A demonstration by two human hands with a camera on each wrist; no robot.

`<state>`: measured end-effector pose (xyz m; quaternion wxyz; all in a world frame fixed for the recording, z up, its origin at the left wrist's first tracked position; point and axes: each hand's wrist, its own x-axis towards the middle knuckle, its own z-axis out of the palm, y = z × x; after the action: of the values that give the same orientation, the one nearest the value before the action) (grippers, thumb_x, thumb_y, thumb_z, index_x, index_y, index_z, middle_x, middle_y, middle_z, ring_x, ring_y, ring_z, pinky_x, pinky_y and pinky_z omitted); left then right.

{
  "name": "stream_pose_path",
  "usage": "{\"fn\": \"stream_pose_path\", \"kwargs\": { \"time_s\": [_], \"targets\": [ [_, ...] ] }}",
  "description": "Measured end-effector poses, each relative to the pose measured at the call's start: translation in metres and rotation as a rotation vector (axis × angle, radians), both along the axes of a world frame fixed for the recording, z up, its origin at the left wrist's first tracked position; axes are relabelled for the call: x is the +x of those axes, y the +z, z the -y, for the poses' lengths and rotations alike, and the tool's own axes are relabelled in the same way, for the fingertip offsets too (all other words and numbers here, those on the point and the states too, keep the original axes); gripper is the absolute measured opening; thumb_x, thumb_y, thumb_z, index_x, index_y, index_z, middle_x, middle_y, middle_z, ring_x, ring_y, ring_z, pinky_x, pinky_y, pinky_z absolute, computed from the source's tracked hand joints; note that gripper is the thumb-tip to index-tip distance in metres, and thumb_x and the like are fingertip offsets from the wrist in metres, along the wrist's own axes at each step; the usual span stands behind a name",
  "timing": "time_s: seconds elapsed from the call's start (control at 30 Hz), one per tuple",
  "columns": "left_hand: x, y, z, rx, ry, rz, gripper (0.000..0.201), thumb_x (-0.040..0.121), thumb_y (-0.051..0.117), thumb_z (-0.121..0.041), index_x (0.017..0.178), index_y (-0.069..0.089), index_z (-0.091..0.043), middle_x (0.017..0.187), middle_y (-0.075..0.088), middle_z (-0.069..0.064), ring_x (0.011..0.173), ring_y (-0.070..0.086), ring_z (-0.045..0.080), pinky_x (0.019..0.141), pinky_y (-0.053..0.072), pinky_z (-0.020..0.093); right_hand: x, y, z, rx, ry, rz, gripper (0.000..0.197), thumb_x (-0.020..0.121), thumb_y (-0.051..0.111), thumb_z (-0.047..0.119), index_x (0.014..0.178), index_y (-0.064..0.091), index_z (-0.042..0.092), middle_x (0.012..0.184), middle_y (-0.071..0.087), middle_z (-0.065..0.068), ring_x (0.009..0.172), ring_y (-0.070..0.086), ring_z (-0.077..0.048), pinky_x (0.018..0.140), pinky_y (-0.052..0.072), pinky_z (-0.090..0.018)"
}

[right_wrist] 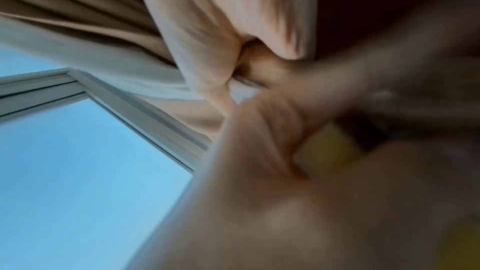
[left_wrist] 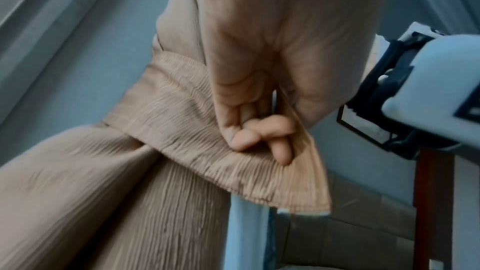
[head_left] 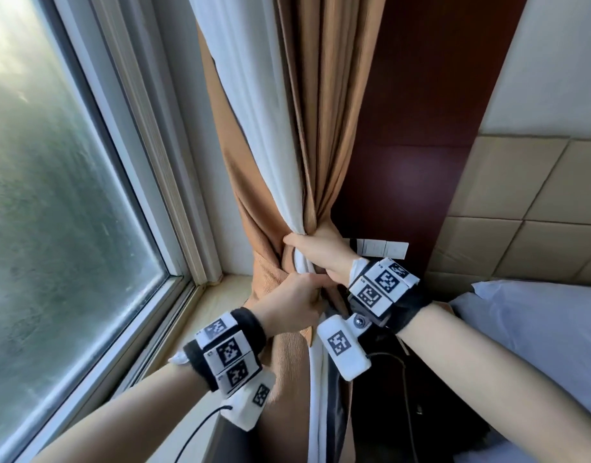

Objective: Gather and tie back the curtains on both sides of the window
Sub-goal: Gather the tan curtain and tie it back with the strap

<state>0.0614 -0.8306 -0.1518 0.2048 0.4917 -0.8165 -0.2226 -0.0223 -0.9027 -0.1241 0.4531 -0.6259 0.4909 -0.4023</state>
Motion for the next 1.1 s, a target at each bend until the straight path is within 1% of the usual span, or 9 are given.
{"fn": "stream_pose_path", "kwargs": {
  "time_s": [0.1,0.23,0.3,0.4,0.53,0.67,0.8,0.93,1.1],
  "targets": [
    [0.006,-0.009,0.006,-0.049,0.034,0.076,0.042,0.072,0.05,0.009,0.095,0.077,-0.014,0.094,0.073,-0.007,0.087,0.061,0.0,0.072,0.041,0.001,-0.01,0.0,0.002,0.112,0.19,0.018,0.081,0.069,0.08,0.027,0.137,0.039,0.016,0.125,0.057,0.002,0.118,0.055,-0.011,0.105,0.041,-0.028],
    [0.021,-0.017,0.004,-0.084,0.099,0.089,0.036,0.067,0.049,0.006,0.079,0.076,-0.014,0.079,0.072,-0.005,0.074,0.059,-0.001,0.064,0.041,0.003,-0.044,0.005,-0.001,0.298,0.55,0.286,0.047,0.084,0.064,-0.003,0.127,0.053,0.009,0.117,0.067,-0.005,0.113,0.061,-0.018,0.105,0.044,-0.034],
    [0.032,-0.016,0.004,-0.06,0.112,0.094,0.037,0.066,0.048,0.003,0.074,0.076,-0.02,0.073,0.07,-0.01,0.07,0.059,-0.003,0.064,0.041,0.004,-0.06,-0.005,0.005,0.278,0.484,0.399,0.042,0.077,0.058,-0.011,0.113,0.06,0.01,0.108,0.066,-0.009,0.108,0.061,-0.023,0.103,0.044,-0.04],
    [0.042,-0.013,0.004,-0.038,0.136,0.08,0.037,0.066,0.048,0.003,0.072,0.076,-0.02,0.064,0.065,-0.015,0.062,0.056,-0.011,0.06,0.039,0.003,-0.071,-0.029,0.005,-0.255,0.149,0.019,0.031,0.073,0.062,-0.009,0.092,0.06,0.016,0.089,0.062,-0.001,0.087,0.062,-0.014,0.089,0.053,-0.042],
    [0.043,-0.007,0.001,-0.04,0.158,0.066,0.027,0.067,0.051,0.004,0.067,0.071,-0.014,0.053,0.054,-0.018,0.055,0.053,-0.007,0.056,0.037,0.009,-0.057,-0.062,-0.025,-0.77,0.503,-0.313,0.017,0.076,0.067,-0.004,0.089,0.068,0.009,0.092,0.065,0.003,0.086,0.062,-0.008,0.082,0.051,-0.026],
    [0.049,-0.005,-0.001,0.012,0.162,0.054,0.031,0.071,0.053,0.002,0.071,0.075,-0.02,0.056,0.061,-0.008,0.056,0.056,0.008,0.058,0.047,0.024,-0.048,-0.074,-0.016,-0.681,0.523,-0.406,0.049,0.074,0.077,0.016,0.118,0.055,0.018,0.112,0.053,0.016,0.103,0.049,0.005,0.091,0.037,-0.01],
    [0.056,-0.003,-0.006,0.023,0.123,0.051,0.033,0.072,0.055,0.003,0.076,0.077,-0.022,0.07,0.07,-0.006,0.067,0.062,0.008,0.067,0.051,0.023,-0.043,-0.076,-0.008,-0.849,0.507,-0.606,0.062,0.072,0.076,0.031,0.126,0.046,0.025,0.12,0.055,0.008,0.11,0.047,-0.005,0.086,0.046,-0.025],
    [0.055,-0.001,-0.01,-0.009,0.117,0.059,0.033,0.071,0.055,0.005,0.074,0.075,-0.021,0.073,0.07,-0.007,0.073,0.062,0.004,0.07,0.05,0.017,-0.029,-0.075,-0.005,-1.116,0.397,-0.64,0.05,0.063,0.078,0.024,0.11,0.063,0.016,0.098,0.06,0.0,0.089,0.054,-0.016,0.061,0.052,-0.03],
    [0.06,-0.01,-0.019,-0.06,0.236,0.002,0.03,0.083,0.056,-0.006,0.092,0.072,-0.029,0.078,0.07,-0.005,0.072,0.065,0.013,0.072,0.051,0.029,-0.022,-0.077,0.004,-1.107,0.354,-0.594,0.023,0.063,0.077,0.014,0.084,0.068,0.012,0.086,0.056,-0.002,0.084,0.051,-0.018,0.056,0.05,-0.032]
  ]
}}
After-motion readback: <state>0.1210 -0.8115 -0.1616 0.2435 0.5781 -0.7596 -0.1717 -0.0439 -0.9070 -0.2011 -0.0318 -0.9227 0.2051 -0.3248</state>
